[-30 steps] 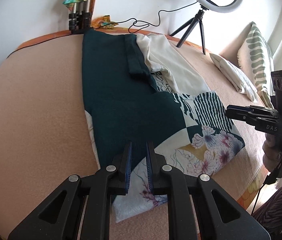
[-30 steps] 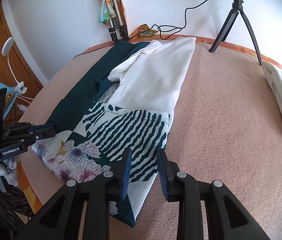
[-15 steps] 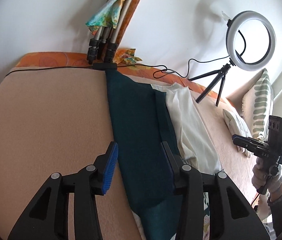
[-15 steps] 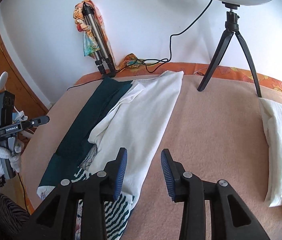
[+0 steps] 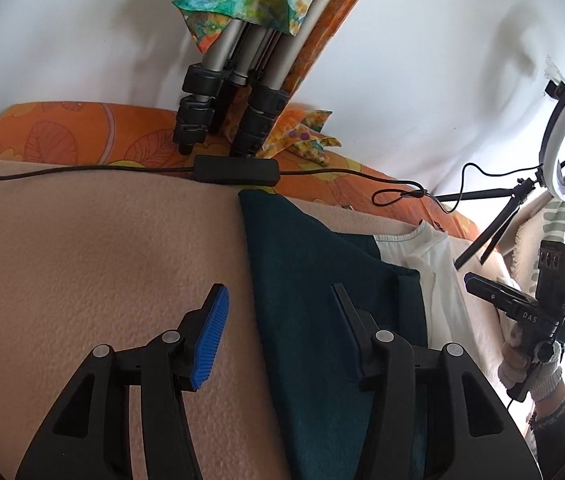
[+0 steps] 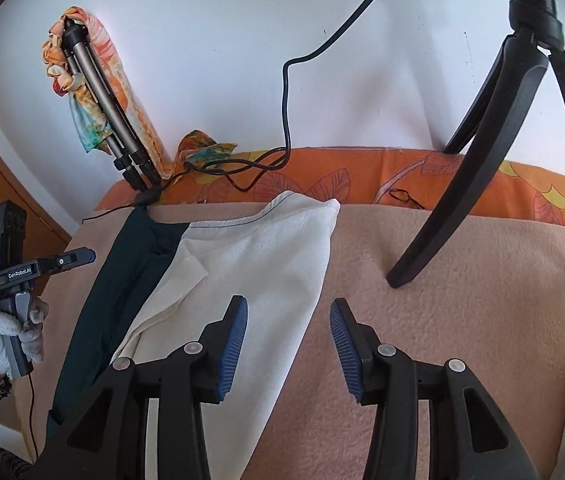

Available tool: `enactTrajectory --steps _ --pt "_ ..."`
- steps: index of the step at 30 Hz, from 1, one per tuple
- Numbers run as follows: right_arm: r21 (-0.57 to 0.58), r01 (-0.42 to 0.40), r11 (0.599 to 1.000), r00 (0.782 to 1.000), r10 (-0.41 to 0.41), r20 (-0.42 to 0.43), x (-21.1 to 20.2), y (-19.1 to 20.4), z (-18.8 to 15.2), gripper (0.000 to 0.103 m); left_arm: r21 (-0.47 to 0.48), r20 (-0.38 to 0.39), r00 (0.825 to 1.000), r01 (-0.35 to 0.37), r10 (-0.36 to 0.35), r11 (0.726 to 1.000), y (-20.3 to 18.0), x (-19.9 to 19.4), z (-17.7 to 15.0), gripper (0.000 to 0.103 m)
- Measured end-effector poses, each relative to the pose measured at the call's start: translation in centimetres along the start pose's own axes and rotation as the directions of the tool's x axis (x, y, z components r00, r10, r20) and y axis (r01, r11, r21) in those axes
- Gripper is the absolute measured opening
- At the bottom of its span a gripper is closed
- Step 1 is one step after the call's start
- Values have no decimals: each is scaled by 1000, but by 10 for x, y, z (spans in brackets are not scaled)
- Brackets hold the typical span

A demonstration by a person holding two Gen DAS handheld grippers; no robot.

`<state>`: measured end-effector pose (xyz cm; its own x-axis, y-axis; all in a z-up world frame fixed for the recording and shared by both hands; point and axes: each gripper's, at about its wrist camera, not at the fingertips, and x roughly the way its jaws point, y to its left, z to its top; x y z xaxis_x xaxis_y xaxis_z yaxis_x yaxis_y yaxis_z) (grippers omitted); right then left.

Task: Fold small clothes
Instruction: 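Move both grippers to the collar end of the folded shirt, then close the left gripper on the teal collar edge while the right gripper grasps the cream collar edge, then lift the collar end and fold it over onto the hem with both grippers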

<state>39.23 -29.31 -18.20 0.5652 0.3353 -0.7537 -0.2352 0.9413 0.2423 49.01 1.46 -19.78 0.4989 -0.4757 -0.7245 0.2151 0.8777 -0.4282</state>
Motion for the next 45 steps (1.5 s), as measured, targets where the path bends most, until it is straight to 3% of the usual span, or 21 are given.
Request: enactTrajectory --steps 13,15,16,18,20,35,45 --pt "-50 -8 999 1000 8 -8 44 -1 35 46 72 28 1000 -1 -1 997 -16 37 24 48" --pt "-38 -25 999 1000 25 -14 48 -2 38 35 90 32 999 -23 21 996 -19 38 24 44" --pt "-34 -30 999 999 29 -14 49 -2 40 33 93 26 999 -22 20 995 -19 40 27 29" --pt "-26 -32 999 999 32 -16 49 -3 41 16 92 5 1000 -27 26 995 -19 44 29 6" --pt "-6 -61 998 998 61 -14 47 -3 42 4 92 15 1000 -18 17 996 -21 44 29 3" --pt "-105 -128 986 987 137 81 -46 38 47 0 164 97 992 63 -80 984 -64 -29 27 2" --pt "-187 -123 975 987 140 80 -125 88 -4 0 252 116 987 77 -109 965 -102 -108 -28 2"
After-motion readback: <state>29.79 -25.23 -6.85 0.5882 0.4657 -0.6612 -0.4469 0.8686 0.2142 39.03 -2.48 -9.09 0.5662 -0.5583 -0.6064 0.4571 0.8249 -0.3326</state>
